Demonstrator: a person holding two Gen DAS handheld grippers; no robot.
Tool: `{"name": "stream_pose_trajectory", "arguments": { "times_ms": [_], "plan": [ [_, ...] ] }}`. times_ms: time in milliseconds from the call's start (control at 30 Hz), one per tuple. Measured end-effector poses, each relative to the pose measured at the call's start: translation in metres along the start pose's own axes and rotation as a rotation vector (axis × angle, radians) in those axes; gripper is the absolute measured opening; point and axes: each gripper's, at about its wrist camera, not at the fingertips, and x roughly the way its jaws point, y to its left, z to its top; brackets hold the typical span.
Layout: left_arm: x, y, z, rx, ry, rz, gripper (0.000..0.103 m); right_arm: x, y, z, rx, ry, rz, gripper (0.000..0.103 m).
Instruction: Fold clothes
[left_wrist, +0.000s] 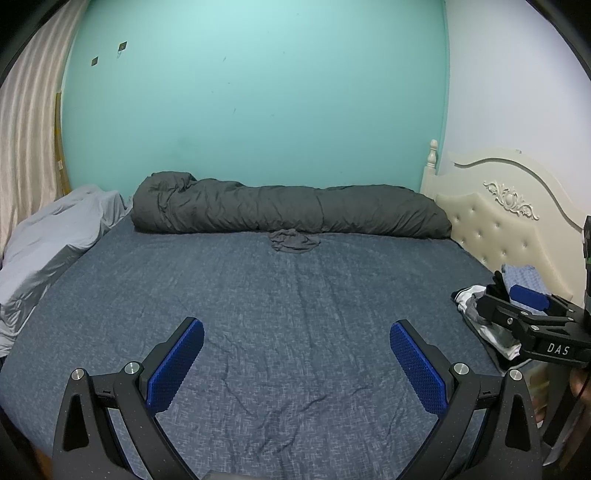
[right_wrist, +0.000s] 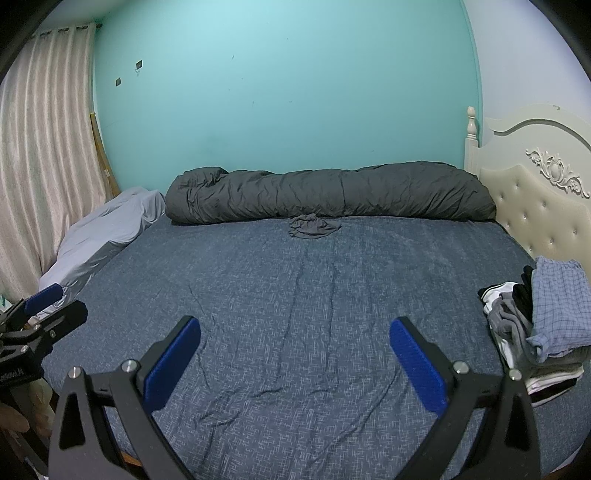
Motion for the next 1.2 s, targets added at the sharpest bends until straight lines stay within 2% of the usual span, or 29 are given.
{"name": "stream_pose_trajectory", "arguments": {
  "times_ms": [733,1000,1200],
  "plan": [
    [0.006,0.004,0.003,-0.008,0.01,-0.005,0.103,0.004,-0.006,-0.003,0.008,0.01,-0.003,0.103],
    [0.017,0.008,0.004,-0.011,0.02,0.007,0.103,0.019,-0.015,-0.001,0.017,0.03,-0.012,0.103],
    [0.048,0.016,0.015,-0.025,0.03,0.031,0.103,0.05,-0.023,0.007,0.014,0.051,-0.015,0.103]
  ]
}}
